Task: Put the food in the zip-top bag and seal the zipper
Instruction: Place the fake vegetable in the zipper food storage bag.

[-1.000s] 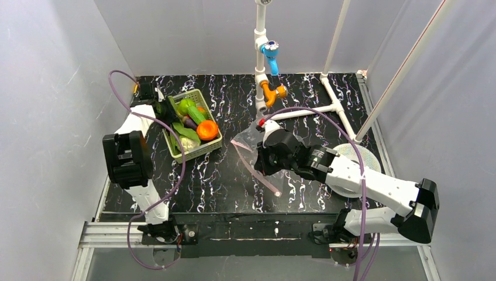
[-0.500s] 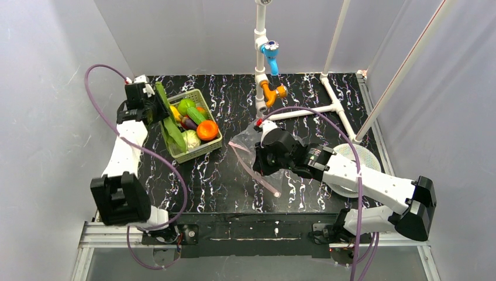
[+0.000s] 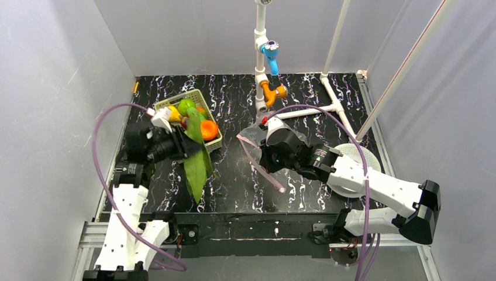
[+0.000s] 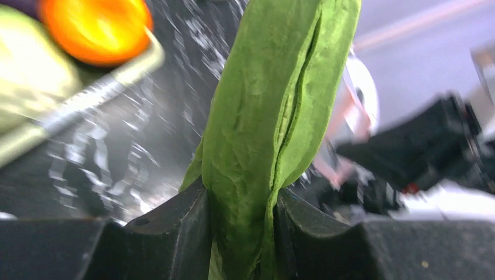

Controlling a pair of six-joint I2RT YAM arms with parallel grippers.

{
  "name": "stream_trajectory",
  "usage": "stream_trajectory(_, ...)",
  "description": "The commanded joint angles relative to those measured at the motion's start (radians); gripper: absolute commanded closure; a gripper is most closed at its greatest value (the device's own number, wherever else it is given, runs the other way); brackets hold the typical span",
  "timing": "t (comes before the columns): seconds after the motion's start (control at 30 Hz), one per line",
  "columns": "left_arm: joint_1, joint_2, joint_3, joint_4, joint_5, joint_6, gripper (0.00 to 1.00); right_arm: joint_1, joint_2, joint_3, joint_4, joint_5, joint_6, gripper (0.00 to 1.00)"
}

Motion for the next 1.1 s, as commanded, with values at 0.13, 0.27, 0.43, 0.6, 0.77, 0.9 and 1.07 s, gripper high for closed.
stream_trajectory(0.13,-0.238,-0.179,-0.155,-0.073,0.266,-0.183,1.0,-0.004,0.043,0.069,-0.033,0.172,-0.086,0.99)
stream_trajectory(0.27,-0.388,-0.135,-0.149,-0.114,0.225,-0.172,1.0,-0.008,0.062,0.088,-0.043,0.191,-0.113,0.99)
stream_trajectory(0.43,-0.587,-0.024,-0.14,-0.113,0.138,-0.167,1.0,-0.007,0.064,0.109,-0.048,0.18,-0.106,0.99)
stream_trajectory(0.6,-0.683,0.094,-0.116,-0.044,0.116,-0.181,1.0,-0.007,0.045,0.097,-0.02,0.09,-0.143,0.99)
stream_trajectory(0.77,-0.702,0.186,-0.086,0.032,0.137,-0.207,1.0,-0.003,0.02,0.064,0.008,0.013,-0.165,0.99)
stream_trajectory(0.9,-0.706,0.223,-0.111,0.084,0.154,-0.245,1.0,0.003,-0.004,0.032,0.025,-0.02,-0.175,0.99)
stream_trajectory(1.07,-0.706,0.245,-0.141,0.126,0.109,-0.318,1.0,0.024,-0.032,-0.015,0.064,-0.077,-0.209,0.99)
